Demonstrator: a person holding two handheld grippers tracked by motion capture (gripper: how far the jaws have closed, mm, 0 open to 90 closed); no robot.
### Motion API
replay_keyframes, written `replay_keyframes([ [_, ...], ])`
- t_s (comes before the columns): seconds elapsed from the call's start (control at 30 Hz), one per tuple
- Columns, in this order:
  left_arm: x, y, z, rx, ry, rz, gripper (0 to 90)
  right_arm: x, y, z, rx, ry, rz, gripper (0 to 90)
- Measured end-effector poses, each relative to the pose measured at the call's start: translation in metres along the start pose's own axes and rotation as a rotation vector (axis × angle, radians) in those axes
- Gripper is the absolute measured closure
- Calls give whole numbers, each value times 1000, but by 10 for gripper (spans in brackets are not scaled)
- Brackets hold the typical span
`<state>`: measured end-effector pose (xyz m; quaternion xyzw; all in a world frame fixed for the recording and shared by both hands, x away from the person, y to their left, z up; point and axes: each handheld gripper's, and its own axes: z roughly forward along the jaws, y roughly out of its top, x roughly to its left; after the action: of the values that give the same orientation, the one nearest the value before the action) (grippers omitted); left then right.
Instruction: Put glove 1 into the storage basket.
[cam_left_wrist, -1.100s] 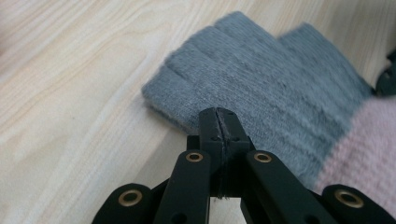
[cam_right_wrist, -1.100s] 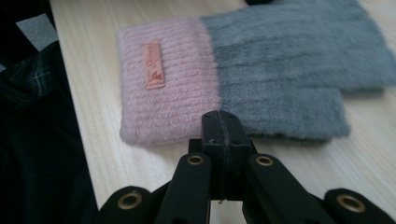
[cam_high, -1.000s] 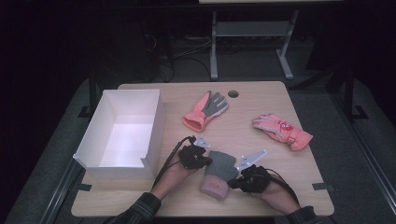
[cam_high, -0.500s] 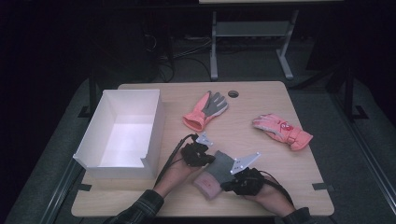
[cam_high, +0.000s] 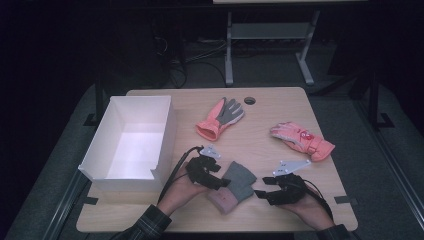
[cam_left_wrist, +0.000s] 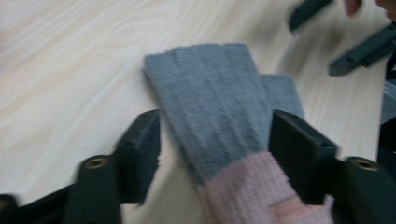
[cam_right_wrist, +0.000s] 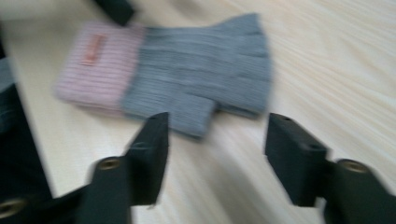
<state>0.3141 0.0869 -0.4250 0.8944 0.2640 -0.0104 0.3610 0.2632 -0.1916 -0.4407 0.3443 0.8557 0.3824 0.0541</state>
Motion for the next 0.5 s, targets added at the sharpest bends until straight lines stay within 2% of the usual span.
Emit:
replay_keyframes([
  [0.03, -2, 0, 1, 17, 3, 6, 269, -2, -1, -1, 2, -14, 9, 355],
  [0.1, -7, -1, 5, 19, 6, -14, 208, -4, -3, -2, 4, -46, 26, 289],
  [0.13, -8, -1, 6, 32, 5, -7, 191, -6, -4, -3, 1, -57, 31, 280],
  [0.17, -11, -1, 9, 24, 5, -16, 176, -7, -5, -3, 2, -62, 38, 271],
  [0.2, -12, -1, 10, 38, 15, 0, 167, -8, -6, -3, 1, -67, 38, 270],
  [0.23, -14, 0, 12, 36, 21, -1, 149, -9, -6, -3, 2, -71, 41, 268],
  [0.37, -18, 1, 21, 55, 27, 18, 140, -11, -6, -2, 4, -81, 37, 260],
  [0.43, -20, 0, 27, 60, 36, 13, 136, -11, -6, -1, 6, -83, 36, 258],
  [0.5, -20, -1, 31, 84, 45, 34, 136, -11, -6, -1, 14, -84, 33, 258],
])
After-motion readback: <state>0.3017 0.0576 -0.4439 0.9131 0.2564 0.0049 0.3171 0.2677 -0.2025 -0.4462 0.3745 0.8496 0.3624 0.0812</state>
